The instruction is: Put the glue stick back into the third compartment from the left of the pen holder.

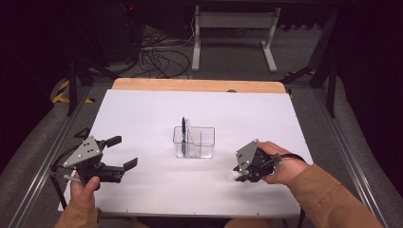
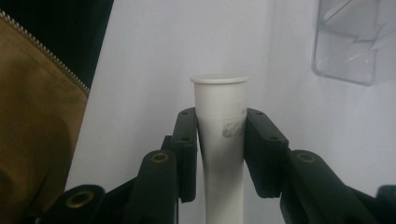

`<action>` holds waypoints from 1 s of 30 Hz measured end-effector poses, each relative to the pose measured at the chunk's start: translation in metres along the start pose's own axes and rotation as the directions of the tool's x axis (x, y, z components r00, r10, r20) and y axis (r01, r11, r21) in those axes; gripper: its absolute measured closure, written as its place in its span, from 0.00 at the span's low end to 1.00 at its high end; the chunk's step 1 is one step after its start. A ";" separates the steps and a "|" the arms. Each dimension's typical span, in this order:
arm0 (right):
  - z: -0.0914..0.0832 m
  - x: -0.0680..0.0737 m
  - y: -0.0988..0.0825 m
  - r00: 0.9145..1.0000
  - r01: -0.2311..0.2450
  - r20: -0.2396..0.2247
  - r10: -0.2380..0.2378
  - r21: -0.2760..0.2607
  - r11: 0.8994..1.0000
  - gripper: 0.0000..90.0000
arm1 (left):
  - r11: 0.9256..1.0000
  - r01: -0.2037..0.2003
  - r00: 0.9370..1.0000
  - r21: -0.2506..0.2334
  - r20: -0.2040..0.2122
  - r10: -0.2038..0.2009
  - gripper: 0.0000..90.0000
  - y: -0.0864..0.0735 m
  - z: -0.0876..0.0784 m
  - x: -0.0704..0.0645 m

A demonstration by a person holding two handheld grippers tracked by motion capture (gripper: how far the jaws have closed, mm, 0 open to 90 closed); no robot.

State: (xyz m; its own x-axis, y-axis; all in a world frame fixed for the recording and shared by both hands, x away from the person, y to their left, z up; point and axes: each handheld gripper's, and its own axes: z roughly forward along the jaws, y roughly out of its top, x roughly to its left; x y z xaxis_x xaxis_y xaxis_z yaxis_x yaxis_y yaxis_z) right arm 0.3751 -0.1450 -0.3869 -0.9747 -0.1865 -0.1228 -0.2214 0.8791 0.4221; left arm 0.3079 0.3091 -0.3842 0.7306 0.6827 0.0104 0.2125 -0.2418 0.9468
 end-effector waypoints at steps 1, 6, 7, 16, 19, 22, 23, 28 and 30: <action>-0.001 0.000 0.001 1.000 -0.005 0.002 0.005 -0.010 1.000 0.75 | 1.000 0.000 1.000 0.000 0.000 0.000 0.08 0.000 0.000 0.000; -0.009 -0.001 0.004 0.999 -0.034 0.026 0.036 -0.060 0.998 0.75 | 1.000 -0.004 1.000 -0.001 -0.003 0.004 0.08 0.000 0.000 0.000; -0.011 -0.002 0.004 0.999 -0.039 0.031 0.041 -0.069 0.997 0.75 | 1.000 -0.004 1.000 0.000 -0.003 0.004 0.08 0.000 -0.001 0.000; -0.024 -0.004 0.010 0.990 -0.102 0.079 0.117 -0.172 0.980 0.75 | 1.000 -0.004 1.000 0.000 -0.003 0.004 0.08 0.000 -0.001 0.000; -0.028 -0.006 0.011 0.987 -0.111 0.090 0.131 -0.202 0.973 0.75 | 1.000 -0.002 1.000 0.000 -0.001 0.002 0.08 0.000 -0.001 0.000; -0.031 -0.007 0.013 0.981 -0.130 0.106 0.160 -0.242 0.961 0.75 | 1.000 0.000 1.000 -0.001 -0.002 0.000 0.08 0.000 -0.001 0.000; -0.032 -0.008 0.013 0.980 -0.134 0.110 0.166 -0.252 0.958 0.75 | 1.000 -0.002 1.000 -0.003 -0.004 0.002 0.08 0.000 -0.001 0.001; -0.037 -0.010 0.015 0.967 -0.158 0.143 0.211 -0.316 0.936 0.75 | 1.000 0.000 1.000 -0.001 -0.002 0.000 0.08 0.000 -0.001 0.000; -0.039 -0.012 0.016 0.961 -0.165 0.154 0.229 -0.345 0.924 0.75 | 1.000 0.000 1.000 -0.001 -0.002 0.000 0.08 0.000 -0.001 0.000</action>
State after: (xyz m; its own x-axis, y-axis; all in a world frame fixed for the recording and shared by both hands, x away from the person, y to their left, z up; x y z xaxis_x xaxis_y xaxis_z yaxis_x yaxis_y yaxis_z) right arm 0.3819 -0.1457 -0.3435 -0.9832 0.0898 -0.1591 -0.0534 0.6916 0.7203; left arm 0.3075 0.3098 -0.3835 0.7295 0.6839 0.0114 0.2115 -0.2414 0.9471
